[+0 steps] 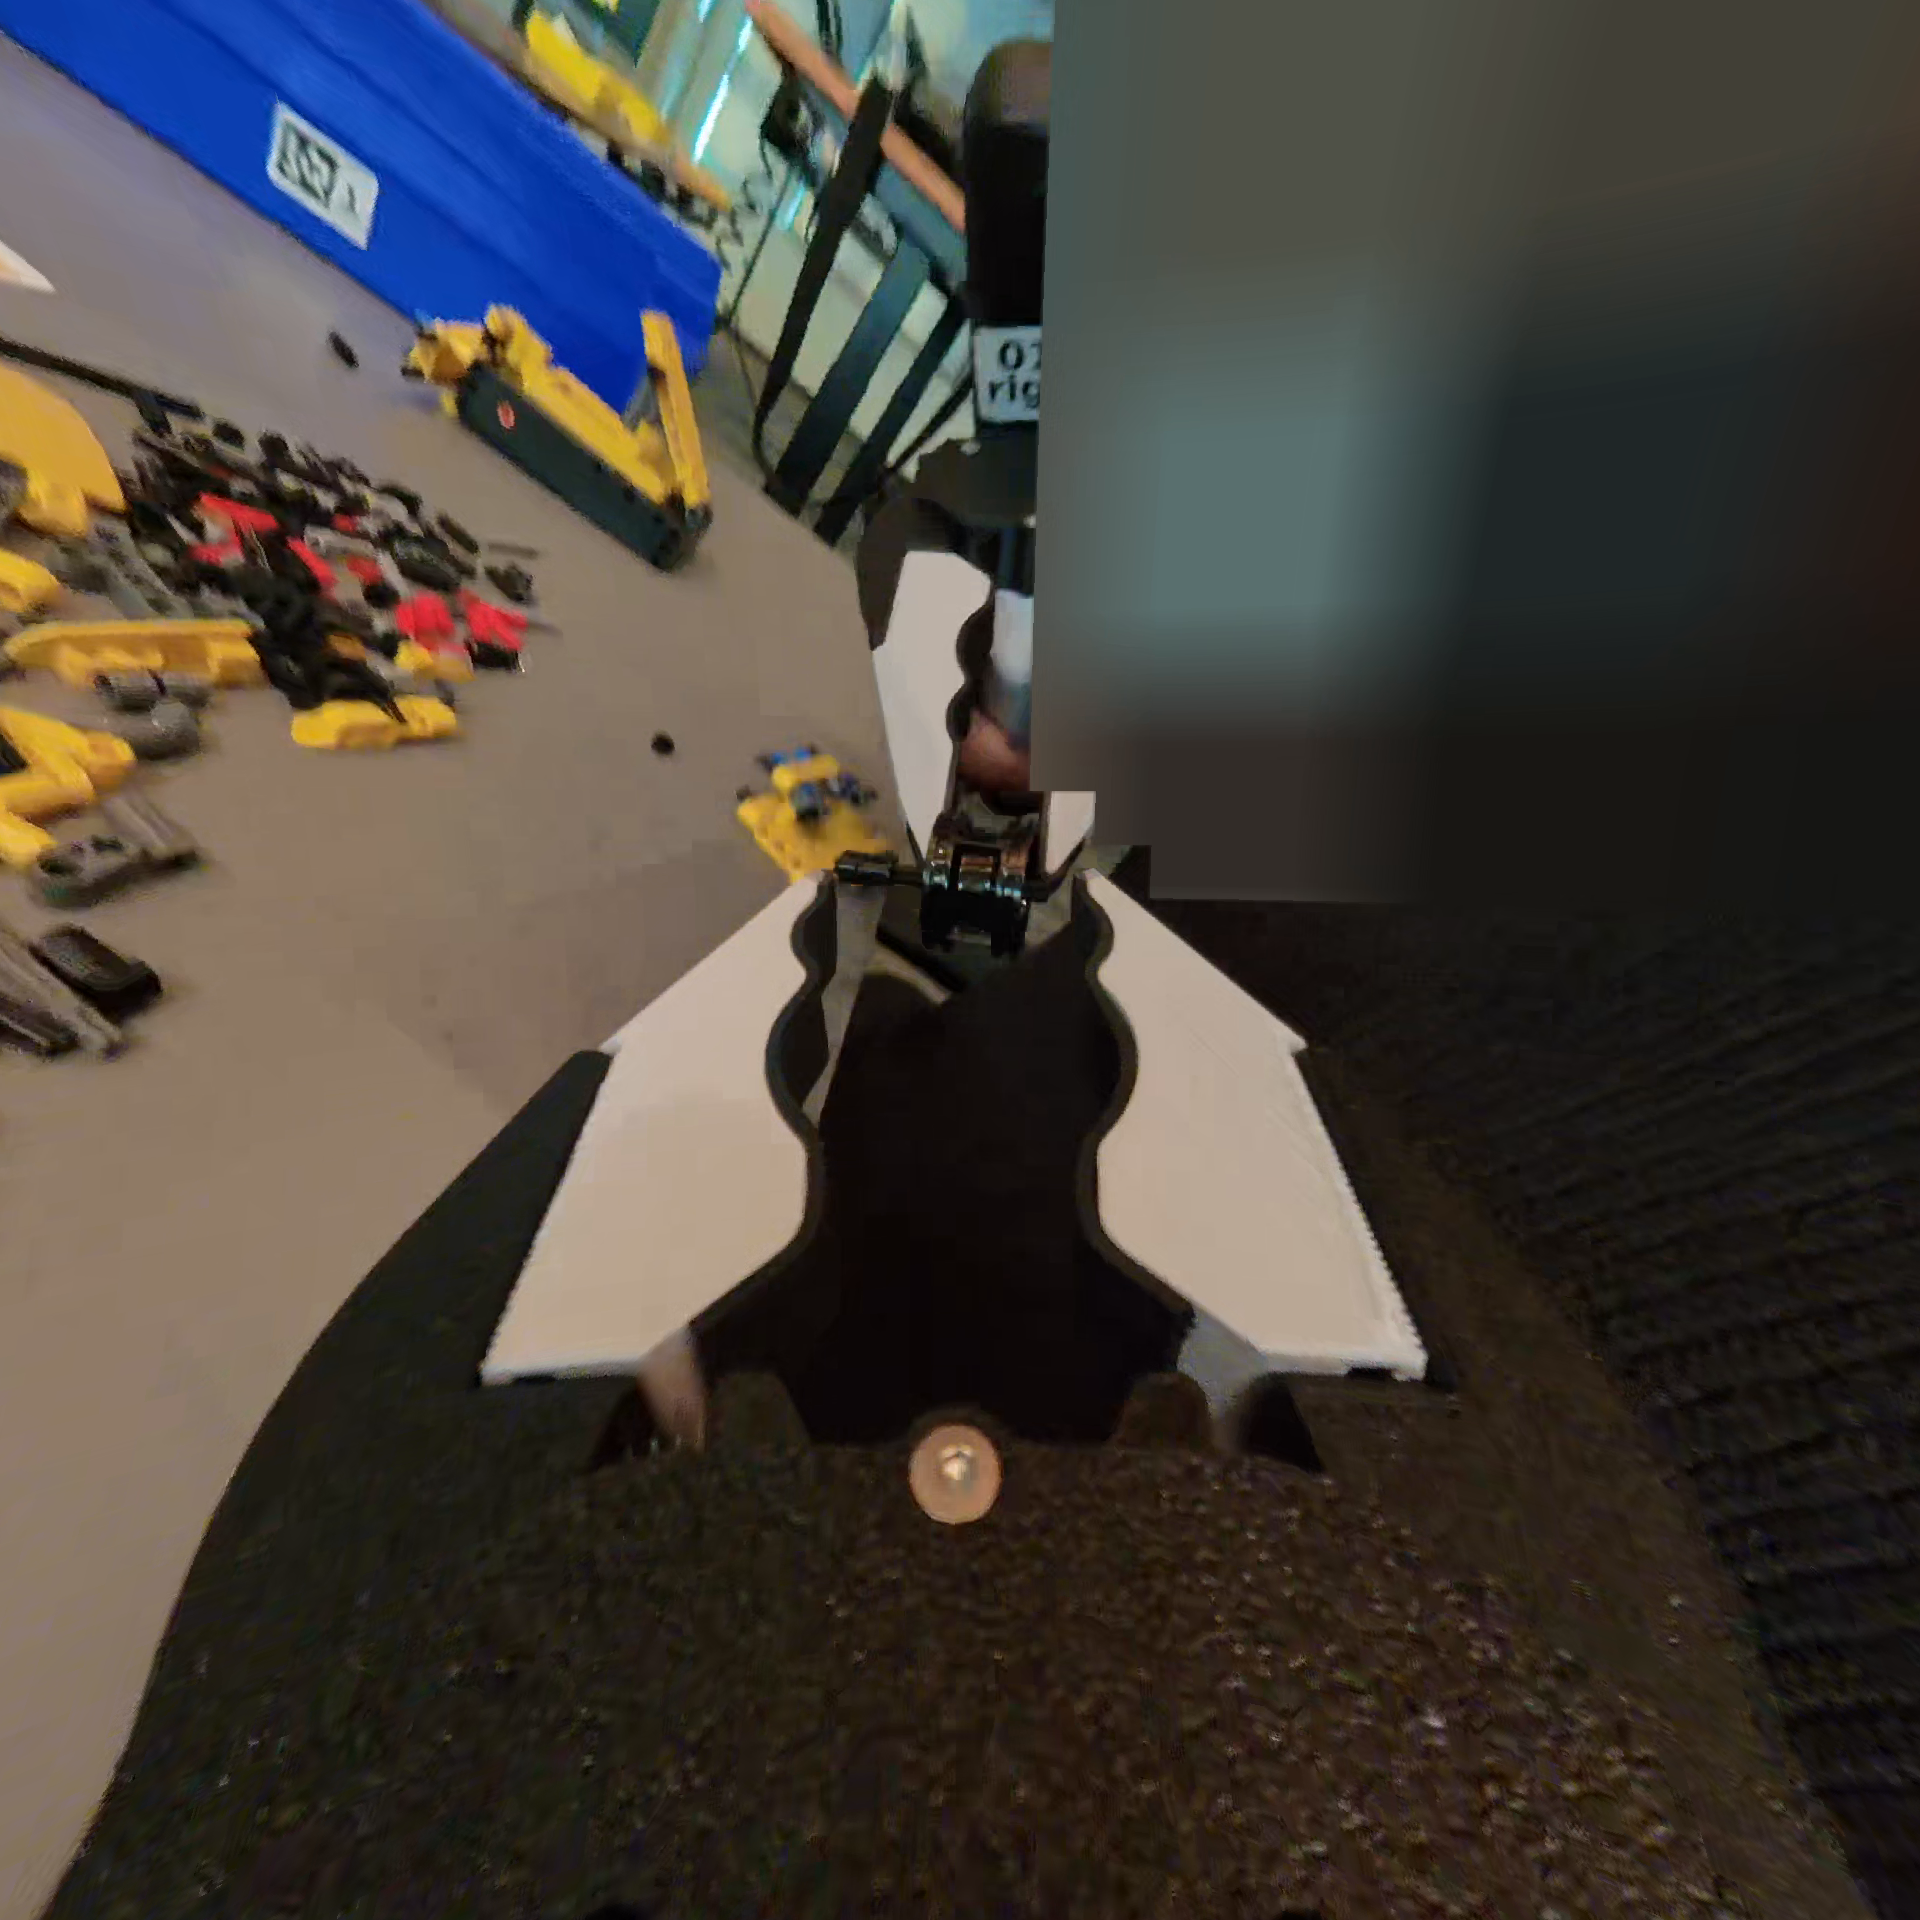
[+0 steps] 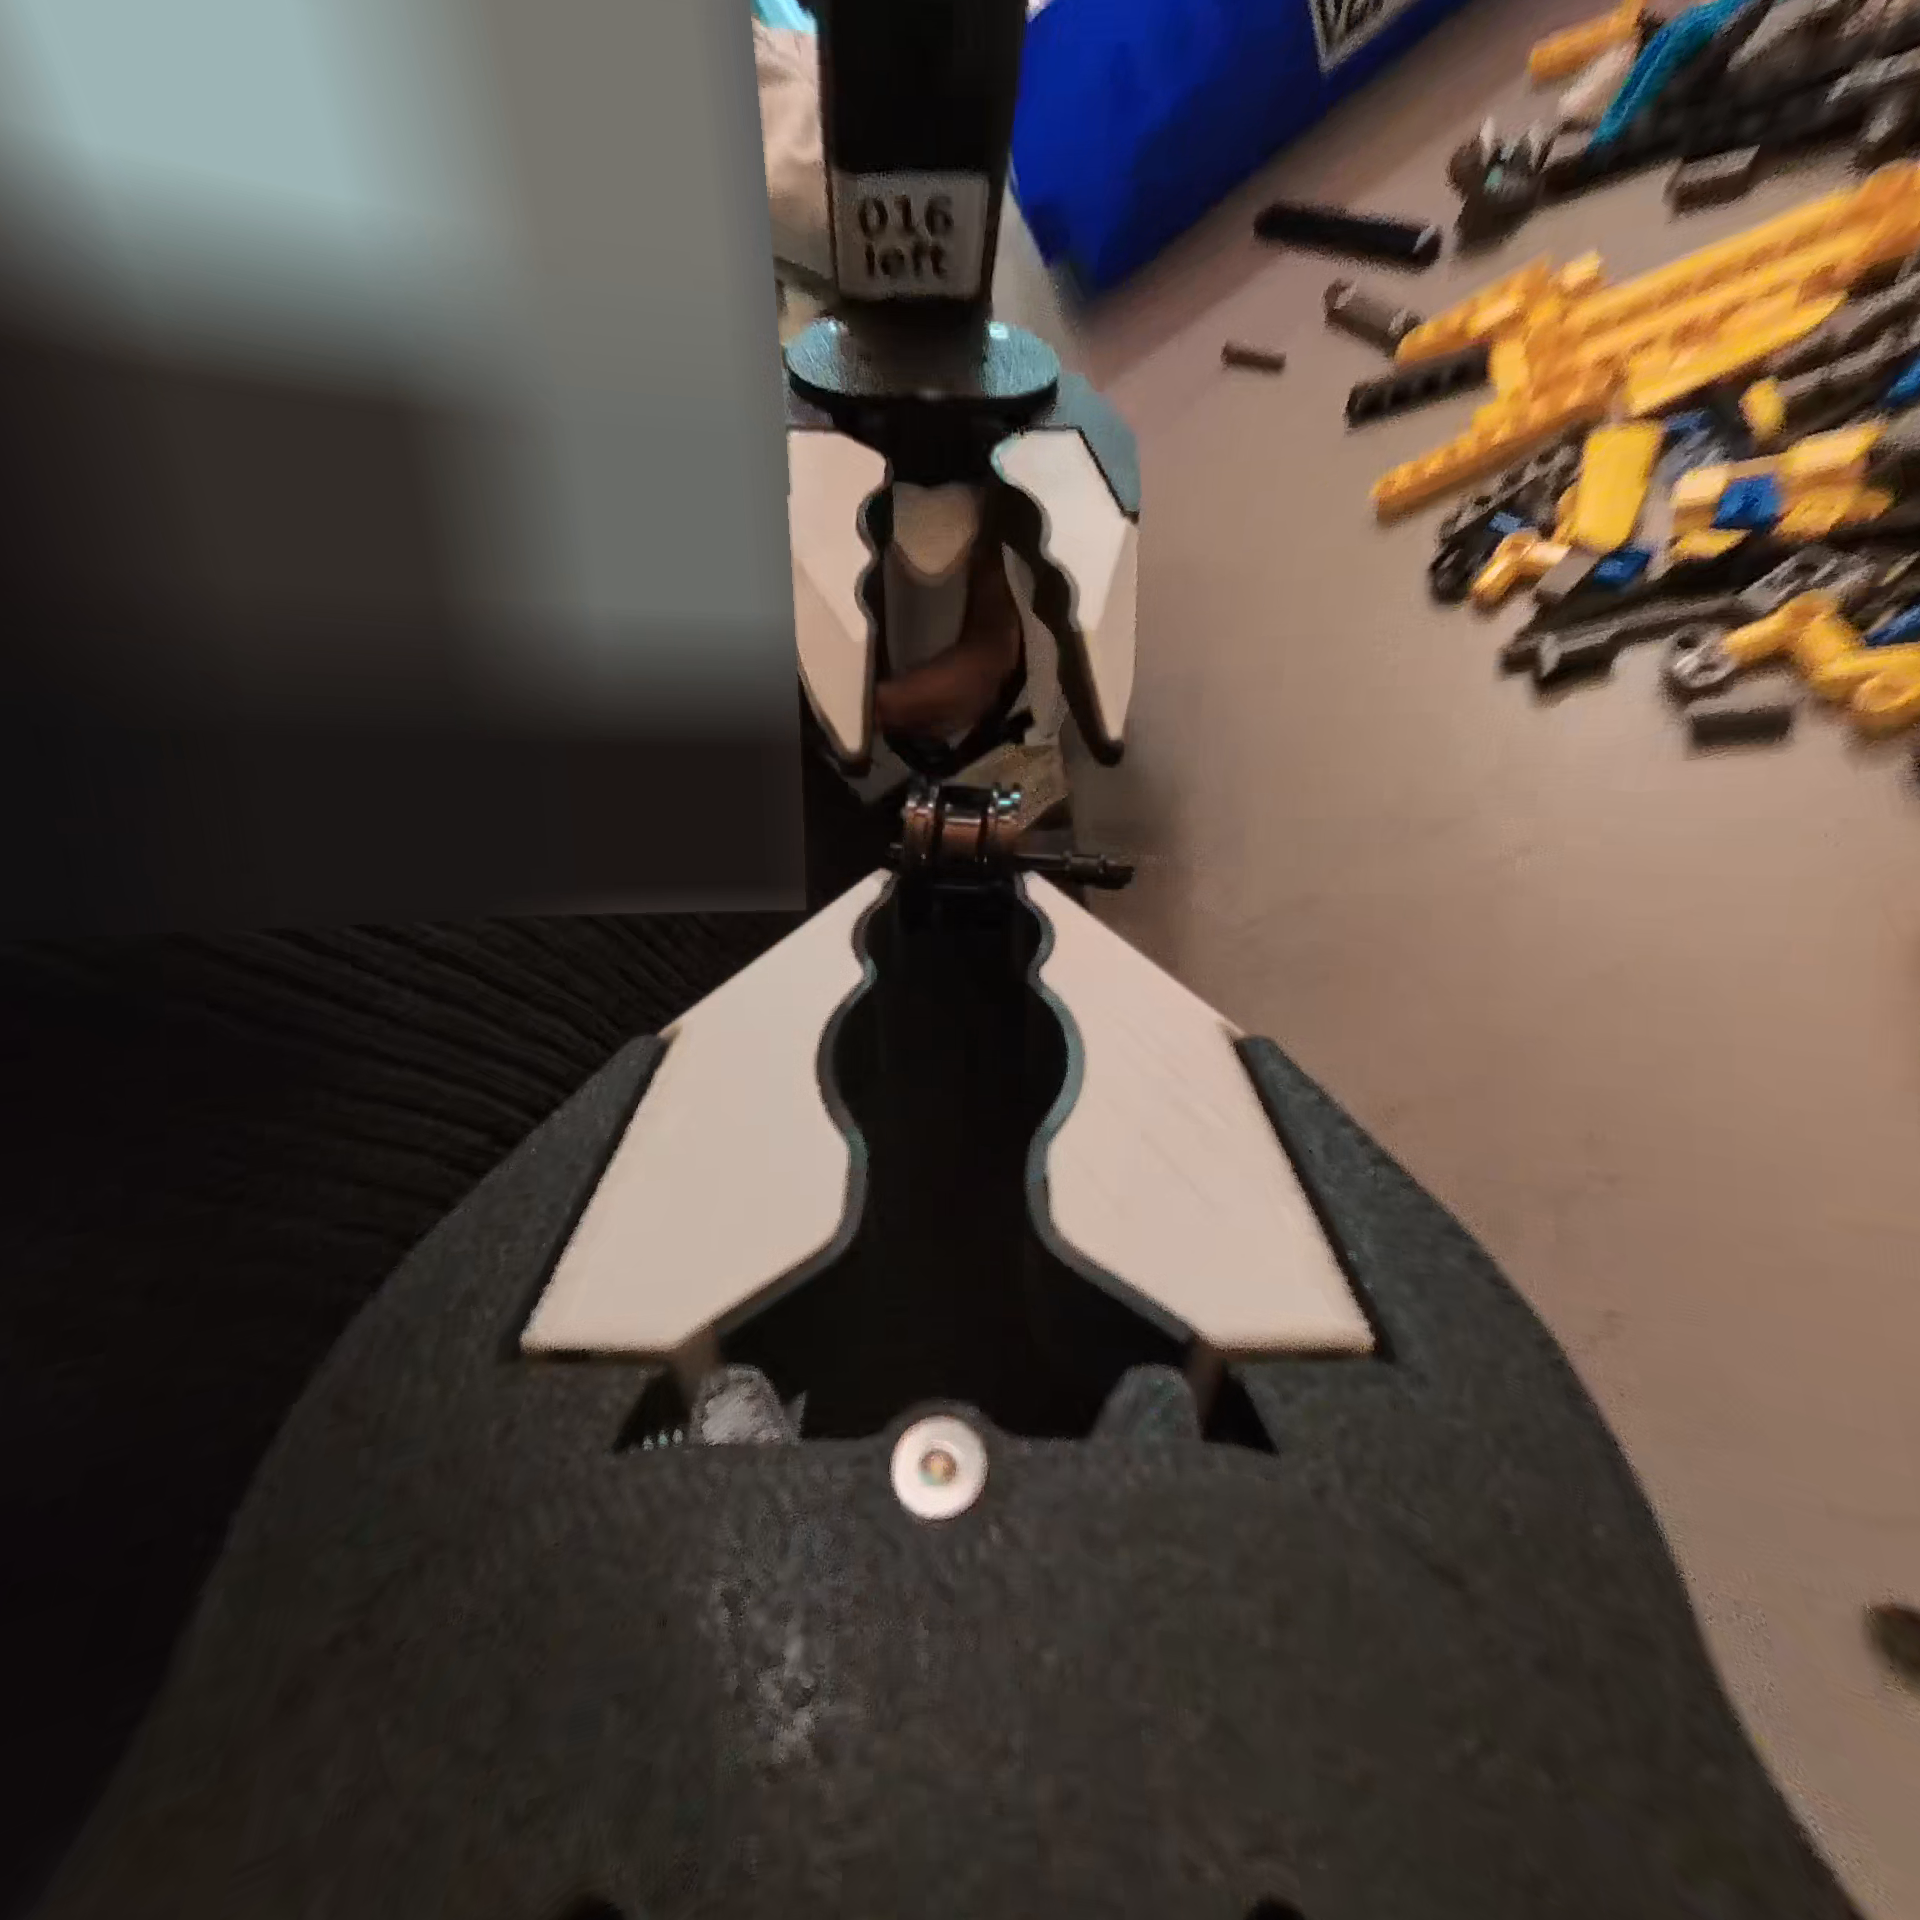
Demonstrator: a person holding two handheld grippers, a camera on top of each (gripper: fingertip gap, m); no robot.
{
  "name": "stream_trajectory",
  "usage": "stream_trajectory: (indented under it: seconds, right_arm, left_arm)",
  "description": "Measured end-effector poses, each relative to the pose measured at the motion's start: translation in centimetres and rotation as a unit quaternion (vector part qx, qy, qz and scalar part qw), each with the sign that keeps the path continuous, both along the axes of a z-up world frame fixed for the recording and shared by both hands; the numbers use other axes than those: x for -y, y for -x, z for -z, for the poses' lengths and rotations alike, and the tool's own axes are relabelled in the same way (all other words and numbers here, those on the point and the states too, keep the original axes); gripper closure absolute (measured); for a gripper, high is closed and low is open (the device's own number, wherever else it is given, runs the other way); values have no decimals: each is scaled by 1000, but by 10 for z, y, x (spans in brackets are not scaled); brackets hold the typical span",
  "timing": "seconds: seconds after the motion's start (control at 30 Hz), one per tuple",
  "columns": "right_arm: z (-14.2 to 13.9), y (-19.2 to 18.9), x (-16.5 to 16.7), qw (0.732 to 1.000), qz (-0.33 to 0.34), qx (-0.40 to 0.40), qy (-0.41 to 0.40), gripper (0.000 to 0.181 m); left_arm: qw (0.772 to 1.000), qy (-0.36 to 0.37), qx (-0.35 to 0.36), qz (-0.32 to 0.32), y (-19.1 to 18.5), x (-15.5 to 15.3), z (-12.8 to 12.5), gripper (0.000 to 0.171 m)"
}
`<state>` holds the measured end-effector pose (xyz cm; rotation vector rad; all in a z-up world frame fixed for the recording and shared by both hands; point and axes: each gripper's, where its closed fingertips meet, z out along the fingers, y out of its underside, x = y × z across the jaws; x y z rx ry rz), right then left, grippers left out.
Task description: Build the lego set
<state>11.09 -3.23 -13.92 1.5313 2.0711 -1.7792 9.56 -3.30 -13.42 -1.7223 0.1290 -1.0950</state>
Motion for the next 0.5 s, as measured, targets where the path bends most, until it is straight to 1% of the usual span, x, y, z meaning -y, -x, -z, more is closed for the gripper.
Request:
stream_trajectory:
  seconds: [0.07, 0.13, 0.23, 0.3, 0.33, 0.43, 0.5]
  right_arm:
    - [11, -10, 18, 1000, 4, 5, -5, 161]
    - [23, -17, 31, 1000, 14, -3, -13, 161]
    - [51, -26, 40, 997, 21, -22, -69, 161]
    - [64, -28, 45, 994, 27, -48, -96, 161]
    - [68, -29, 47, 992, 31, -61, -105, 161]
    - [73, -33, 51, 987, 29, -101, -121, 161]
    - [72, -36, 53, 984, 23, -125, -121, 161]
  left_arm:
    - [1000, -2, -21, 21, -15, 13, 12, 127]
    - [998, 10, -47, 29, -25, 21, 31, 128]
    - [994, 23, -95, 50, -34, 33, 59, 129]
    - [991, -1, -119, 61, -39, 39, 63, 136]
    - [989, -11, -136, 62, -41, 41, 65, 146]
    - [983, -29, -169, 73, -48, 46, 71, 148]
    - [982, -36, -166, 84, -53, 49, 73, 146]
